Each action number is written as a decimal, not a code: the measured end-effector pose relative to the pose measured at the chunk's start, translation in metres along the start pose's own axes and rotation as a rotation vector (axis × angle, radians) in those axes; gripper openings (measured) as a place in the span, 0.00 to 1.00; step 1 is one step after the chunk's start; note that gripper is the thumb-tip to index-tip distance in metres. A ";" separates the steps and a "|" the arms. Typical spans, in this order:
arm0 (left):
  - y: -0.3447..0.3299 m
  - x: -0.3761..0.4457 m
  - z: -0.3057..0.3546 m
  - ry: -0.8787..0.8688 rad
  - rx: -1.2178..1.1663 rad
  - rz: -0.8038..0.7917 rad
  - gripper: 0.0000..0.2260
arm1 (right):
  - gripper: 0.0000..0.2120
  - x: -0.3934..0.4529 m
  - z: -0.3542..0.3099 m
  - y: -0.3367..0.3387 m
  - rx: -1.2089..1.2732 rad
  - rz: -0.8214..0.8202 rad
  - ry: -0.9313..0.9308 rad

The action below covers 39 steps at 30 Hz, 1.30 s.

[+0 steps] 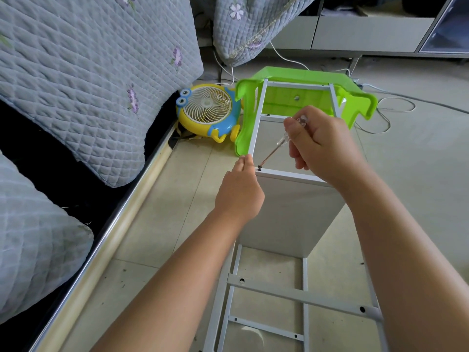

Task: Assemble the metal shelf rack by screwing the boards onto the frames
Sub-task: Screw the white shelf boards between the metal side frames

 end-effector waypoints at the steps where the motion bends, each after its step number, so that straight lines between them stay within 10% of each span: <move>1: 0.000 0.000 0.000 0.000 -0.001 -0.001 0.24 | 0.10 0.000 0.000 0.000 -0.003 -0.005 -0.001; 39: 0.000 -0.001 0.000 0.024 -0.045 -0.010 0.25 | 0.11 0.001 -0.001 -0.004 -0.034 0.080 0.017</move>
Point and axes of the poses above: each hand's wrist, its own x-axis towards the middle knuckle, its own y-axis out of the back of the hand, z = x × y, the point moved 5 cm from there along x, towards the middle knuckle, and after that the axes turned 7 degrees about z, right-handed, at the moved point
